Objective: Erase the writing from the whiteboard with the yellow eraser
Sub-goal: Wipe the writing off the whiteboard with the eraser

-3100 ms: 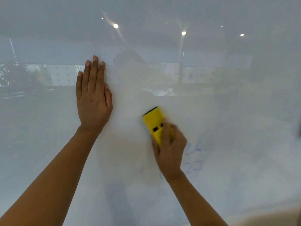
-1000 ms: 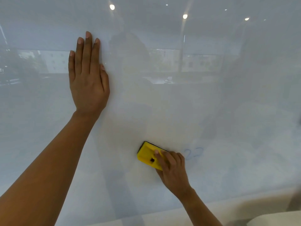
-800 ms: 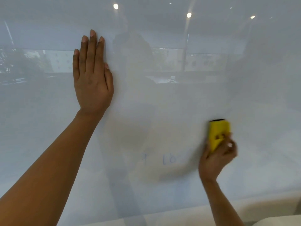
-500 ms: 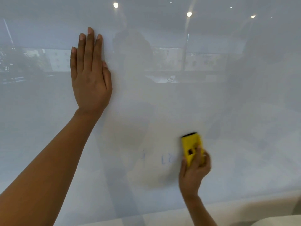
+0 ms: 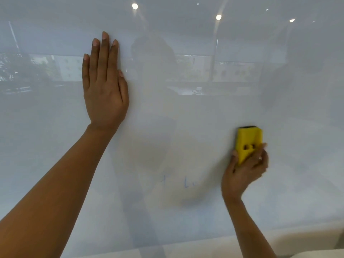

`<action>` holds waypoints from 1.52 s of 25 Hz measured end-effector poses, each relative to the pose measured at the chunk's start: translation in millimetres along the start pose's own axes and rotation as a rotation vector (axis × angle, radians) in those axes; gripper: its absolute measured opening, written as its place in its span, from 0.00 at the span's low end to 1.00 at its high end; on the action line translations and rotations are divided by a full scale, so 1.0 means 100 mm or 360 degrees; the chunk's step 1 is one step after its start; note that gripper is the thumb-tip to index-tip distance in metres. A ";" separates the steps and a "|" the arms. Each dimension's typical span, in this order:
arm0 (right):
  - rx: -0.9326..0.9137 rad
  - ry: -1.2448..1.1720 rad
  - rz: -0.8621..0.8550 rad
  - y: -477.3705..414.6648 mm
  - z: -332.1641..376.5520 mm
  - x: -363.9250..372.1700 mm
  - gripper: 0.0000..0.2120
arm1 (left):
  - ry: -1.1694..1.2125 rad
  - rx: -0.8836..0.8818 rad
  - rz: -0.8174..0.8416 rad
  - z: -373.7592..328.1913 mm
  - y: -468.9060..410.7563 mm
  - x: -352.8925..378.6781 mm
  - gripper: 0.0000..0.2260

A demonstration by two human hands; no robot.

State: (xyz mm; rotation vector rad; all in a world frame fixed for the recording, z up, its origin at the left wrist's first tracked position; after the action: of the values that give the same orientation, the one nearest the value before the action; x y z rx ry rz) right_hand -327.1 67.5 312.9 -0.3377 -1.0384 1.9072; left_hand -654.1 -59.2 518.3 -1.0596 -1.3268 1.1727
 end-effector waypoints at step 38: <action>-0.1229 0.0012 0.0194 -0.31 2.28 0.52 0.27 | 0.0015 0.0005 0.0132 0.01 -0.05 -0.02 0.21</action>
State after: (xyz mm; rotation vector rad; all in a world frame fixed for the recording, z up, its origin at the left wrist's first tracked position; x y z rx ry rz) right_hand -473.0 -3.3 484.3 -0.8531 -1.7578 1.5283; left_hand -654.4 -61.9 522.7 -1.1255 -1.2840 1.2294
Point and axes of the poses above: each hand's wrist, its own y-axis away from the middle knuckle, its own x-axis out of the palm, z = x × y, the point moved 10 cm from there along -y, towards the middle knuckle, and after that the axes turned 6 degrees about -z, right-handed, at the moved point
